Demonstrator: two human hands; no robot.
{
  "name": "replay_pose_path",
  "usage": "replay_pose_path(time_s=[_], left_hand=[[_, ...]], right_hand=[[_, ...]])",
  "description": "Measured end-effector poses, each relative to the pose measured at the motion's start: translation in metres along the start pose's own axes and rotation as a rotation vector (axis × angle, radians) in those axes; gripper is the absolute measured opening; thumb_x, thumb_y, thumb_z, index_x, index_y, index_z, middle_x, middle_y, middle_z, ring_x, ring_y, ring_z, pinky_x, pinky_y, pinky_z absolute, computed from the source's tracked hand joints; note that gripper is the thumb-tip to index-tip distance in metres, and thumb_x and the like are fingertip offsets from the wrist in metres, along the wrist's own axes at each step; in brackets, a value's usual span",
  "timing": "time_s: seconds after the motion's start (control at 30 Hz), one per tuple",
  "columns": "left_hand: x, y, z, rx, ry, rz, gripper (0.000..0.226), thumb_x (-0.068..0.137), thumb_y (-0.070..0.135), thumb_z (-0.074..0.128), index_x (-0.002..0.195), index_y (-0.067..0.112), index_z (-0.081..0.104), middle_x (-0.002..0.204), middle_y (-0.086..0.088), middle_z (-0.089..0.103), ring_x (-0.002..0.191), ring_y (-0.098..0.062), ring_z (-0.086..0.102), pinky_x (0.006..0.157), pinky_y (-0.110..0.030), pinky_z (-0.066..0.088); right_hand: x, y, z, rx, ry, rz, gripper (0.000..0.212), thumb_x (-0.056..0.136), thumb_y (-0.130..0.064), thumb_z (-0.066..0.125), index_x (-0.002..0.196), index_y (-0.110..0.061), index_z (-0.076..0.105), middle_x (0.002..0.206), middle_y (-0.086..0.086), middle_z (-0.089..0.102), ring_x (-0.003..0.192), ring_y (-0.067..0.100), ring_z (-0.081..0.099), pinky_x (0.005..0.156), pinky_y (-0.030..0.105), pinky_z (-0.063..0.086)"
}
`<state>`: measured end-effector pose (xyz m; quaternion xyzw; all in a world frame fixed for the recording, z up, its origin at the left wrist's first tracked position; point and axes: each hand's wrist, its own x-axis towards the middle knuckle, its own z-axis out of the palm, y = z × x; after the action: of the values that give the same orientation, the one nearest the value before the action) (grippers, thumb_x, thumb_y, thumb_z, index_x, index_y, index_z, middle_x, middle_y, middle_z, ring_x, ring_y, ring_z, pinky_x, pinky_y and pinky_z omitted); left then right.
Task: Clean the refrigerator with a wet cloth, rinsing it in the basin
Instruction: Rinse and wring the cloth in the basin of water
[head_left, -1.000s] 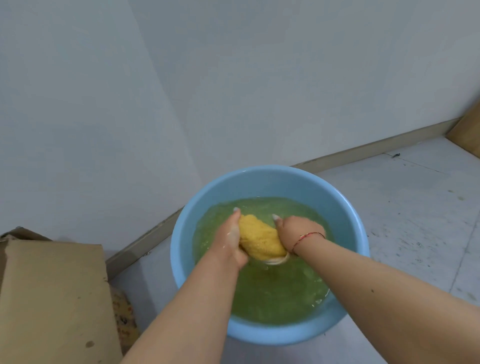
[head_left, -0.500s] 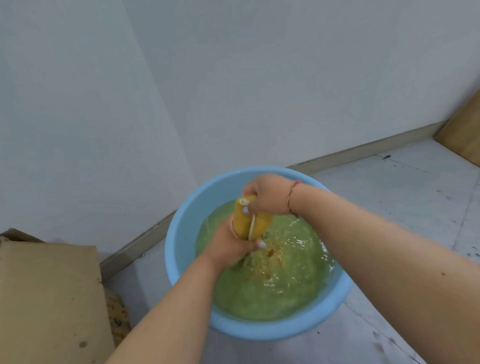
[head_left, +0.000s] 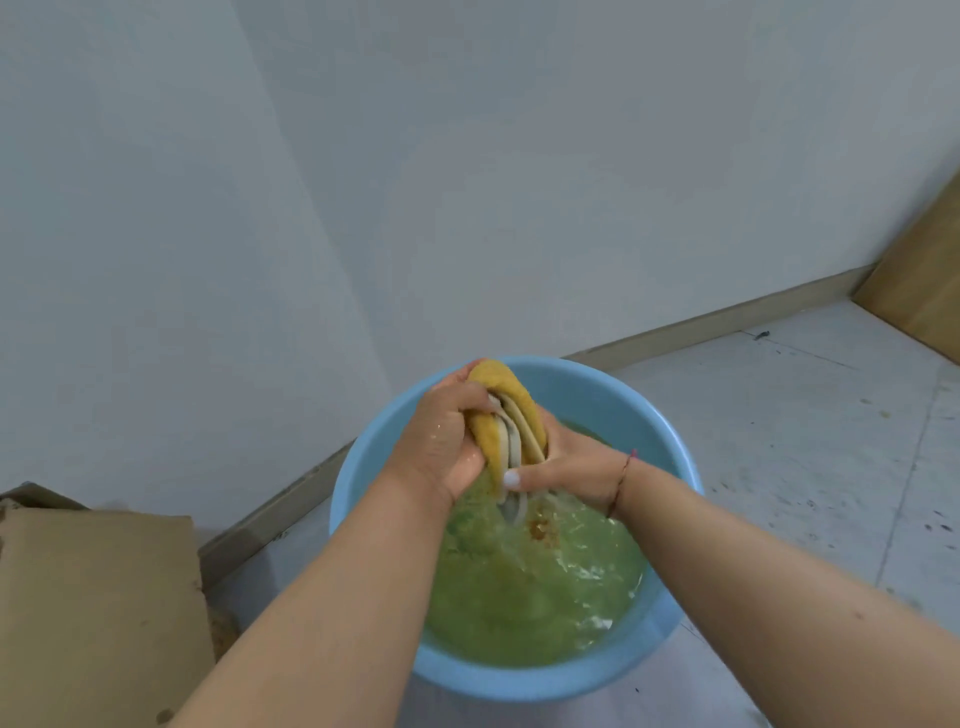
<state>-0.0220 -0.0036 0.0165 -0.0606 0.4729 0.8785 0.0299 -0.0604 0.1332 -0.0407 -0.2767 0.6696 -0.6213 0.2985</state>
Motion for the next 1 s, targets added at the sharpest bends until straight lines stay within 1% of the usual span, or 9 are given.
replay_pose_path(time_s=[0.13,0.23,0.33,0.43,0.6,0.7,0.8,0.9,1.0], left_hand=[[-0.001,0.004,-0.004,-0.100,-0.033,-0.068,0.033,0.062,-0.001,0.037,0.089,-0.001,0.055,0.078,-0.012,0.057,0.079,-0.028,0.055,0.083,-0.036,0.046],[-0.006,-0.003,-0.029,0.365,-0.004,0.004,0.055,0.073,-0.019,0.037,0.121,0.004,0.052,0.114,-0.013,0.062,0.107,-0.023,0.060,0.094,-0.031,0.048],[-0.015,-0.009,-0.065,1.232,0.055,0.297,0.090,0.072,-0.012,0.056,0.141,0.040,0.030,0.138,0.005,0.038,0.130,-0.014,0.040,0.099,-0.025,0.041],[-0.018,-0.023,-0.073,1.636,-0.159,0.527,0.107,0.069,0.008,0.073,0.143,0.056,0.013,0.153,0.008,0.019,0.138,-0.016,0.026,0.109,-0.028,0.027],[-0.003,-0.007,-0.065,1.855,-0.272,0.739,0.049,0.069,0.008,0.065,0.114,0.024,0.053,0.097,-0.004,0.065,0.086,-0.027,0.062,0.066,-0.038,0.052],[-0.005,0.001,-0.056,2.089,-0.289,0.432,0.022,0.077,0.010,0.059,0.098,0.015,0.057,0.092,-0.003,0.060,0.083,-0.027,0.060,0.063,-0.036,0.047],[-0.009,-0.006,-0.038,1.854,-0.154,-0.037,0.016,0.075,0.010,0.060,0.066,0.017,0.049,0.064,0.002,0.051,0.059,-0.020,0.052,0.049,-0.027,0.035],[-0.011,-0.010,-0.034,1.297,-0.095,-0.470,0.029,0.072,0.001,0.063,0.057,0.014,0.041,0.041,0.002,0.035,0.035,-0.014,0.030,0.040,-0.017,0.024],[-0.014,-0.007,-0.041,0.881,-0.148,-0.713,0.017,0.081,-0.001,0.052,0.071,0.011,0.044,0.041,0.004,0.034,0.028,-0.005,0.025,0.033,-0.009,0.016]], right_hand=[[0.000,-0.005,0.029,0.344,0.131,0.100,0.025,0.068,-0.015,0.076,0.089,-0.008,0.063,0.076,0.006,0.068,0.075,0.019,0.065,0.073,0.032,0.053],[-0.003,-0.005,0.021,0.599,0.191,0.377,0.006,0.082,-0.003,0.061,0.086,-0.002,0.056,0.066,0.014,0.060,0.061,0.025,0.064,0.072,0.041,0.056],[-0.006,-0.013,0.008,0.713,0.037,0.557,0.026,0.063,-0.002,0.062,0.087,-0.007,0.055,0.058,0.006,0.050,0.048,0.016,0.050,0.054,0.028,0.050],[-0.004,-0.019,0.001,0.719,-0.311,0.627,0.047,0.044,-0.008,0.074,0.090,-0.006,0.061,0.059,0.002,0.049,0.041,0.011,0.044,0.041,0.019,0.042],[0.000,-0.042,-0.008,0.153,-0.529,0.778,0.034,0.059,-0.027,0.081,0.083,-0.011,0.063,0.057,0.001,0.047,0.039,0.007,0.040,0.041,0.015,0.035],[0.006,-0.055,-0.002,-0.747,-0.303,0.651,0.028,0.069,-0.035,0.081,0.066,-0.014,0.063,0.052,0.000,0.057,0.041,0.011,0.051,0.051,0.022,0.049],[0.015,-0.056,0.011,-1.379,-0.291,0.380,0.032,0.074,-0.026,0.075,0.101,-0.015,0.063,0.067,-0.003,0.069,0.058,0.015,0.064,0.054,0.026,0.052],[0.015,-0.043,0.012,-1.568,-0.225,0.170,0.049,0.082,-0.016,0.062,0.127,-0.020,0.041,0.083,-0.001,0.061,0.072,0.023,0.060,0.056,0.029,0.042],[0.014,-0.029,0.008,-1.548,-0.106,-0.093,0.037,0.086,-0.017,0.056,0.120,-0.018,0.042,0.097,0.003,0.059,0.092,0.027,0.058,0.071,0.035,0.045]])
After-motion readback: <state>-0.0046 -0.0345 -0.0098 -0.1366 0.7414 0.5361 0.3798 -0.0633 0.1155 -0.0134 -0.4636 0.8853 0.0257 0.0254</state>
